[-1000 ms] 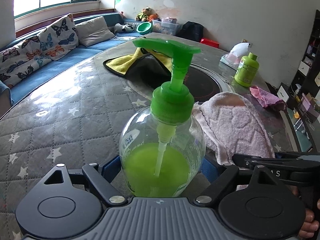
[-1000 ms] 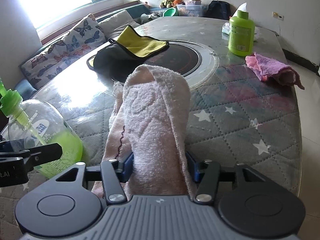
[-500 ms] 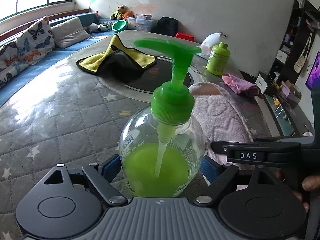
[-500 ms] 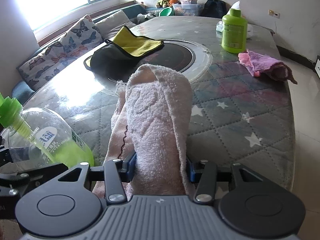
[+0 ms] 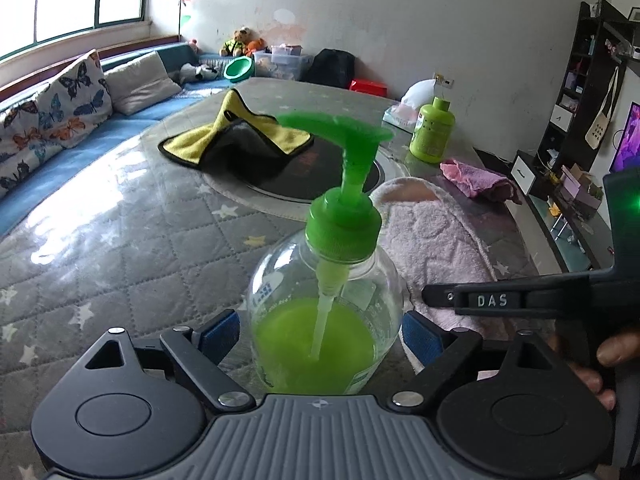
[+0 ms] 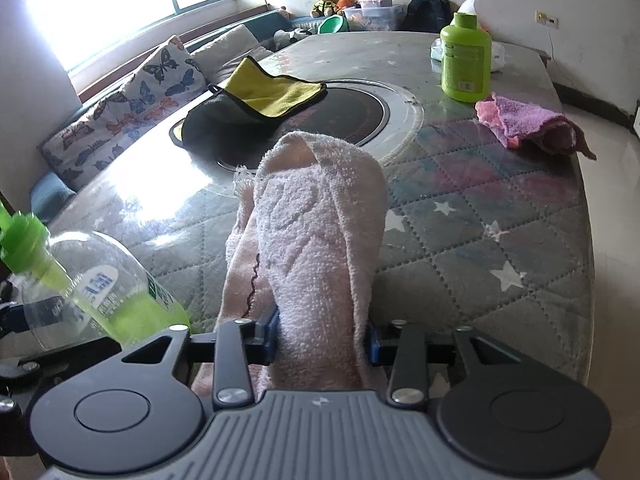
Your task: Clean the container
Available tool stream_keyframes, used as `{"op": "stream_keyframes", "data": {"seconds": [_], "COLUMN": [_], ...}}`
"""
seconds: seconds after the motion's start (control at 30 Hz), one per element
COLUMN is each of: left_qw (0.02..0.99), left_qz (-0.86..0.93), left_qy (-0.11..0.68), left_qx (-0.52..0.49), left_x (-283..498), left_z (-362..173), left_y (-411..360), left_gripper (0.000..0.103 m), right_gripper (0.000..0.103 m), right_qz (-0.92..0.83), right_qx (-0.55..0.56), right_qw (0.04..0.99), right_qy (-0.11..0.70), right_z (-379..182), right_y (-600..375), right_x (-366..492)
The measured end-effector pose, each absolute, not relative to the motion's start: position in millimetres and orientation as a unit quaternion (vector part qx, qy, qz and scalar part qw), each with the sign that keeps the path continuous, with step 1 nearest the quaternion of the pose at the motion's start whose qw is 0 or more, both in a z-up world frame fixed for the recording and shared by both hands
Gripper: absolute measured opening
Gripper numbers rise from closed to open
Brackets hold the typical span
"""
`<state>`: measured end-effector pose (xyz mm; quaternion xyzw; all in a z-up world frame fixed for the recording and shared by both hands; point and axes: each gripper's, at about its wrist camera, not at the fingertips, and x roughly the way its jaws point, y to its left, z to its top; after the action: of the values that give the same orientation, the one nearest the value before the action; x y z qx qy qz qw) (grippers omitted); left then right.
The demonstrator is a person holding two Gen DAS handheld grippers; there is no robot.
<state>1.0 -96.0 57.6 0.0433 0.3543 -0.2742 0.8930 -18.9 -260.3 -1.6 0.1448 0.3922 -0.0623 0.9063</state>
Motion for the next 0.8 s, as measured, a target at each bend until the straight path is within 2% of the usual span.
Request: {"op": "stream_keyframes", "data": {"seconds": [0.17, 0.37, 0.8], "left_qw": [0.895, 0.890, 0.890], "left_qz": [-0.276, -0.292, -0.300], "left_qy": [0.348, 0.348, 0.342], "left_qx": [0.044, 0.038, 0.039], "left_x": [-6, -8, -8], "left_z": [60, 59, 57], "left_y": [-88, -84, -81], "left_gripper": [0.088, 0.076, 0.076], "right_gripper": [0.035, 0.031, 0.031], "right_qz": [-0.062, -0.044, 0.101], "right_qx": [0.169, 0.188, 0.298], "right_qw": [0.902, 0.903, 0.896], "right_qy": [0.392, 0.384, 0.312], "right_z": [0, 12, 73], "right_y": [-266, -267, -268], "right_x": [-22, -27, -45]}}
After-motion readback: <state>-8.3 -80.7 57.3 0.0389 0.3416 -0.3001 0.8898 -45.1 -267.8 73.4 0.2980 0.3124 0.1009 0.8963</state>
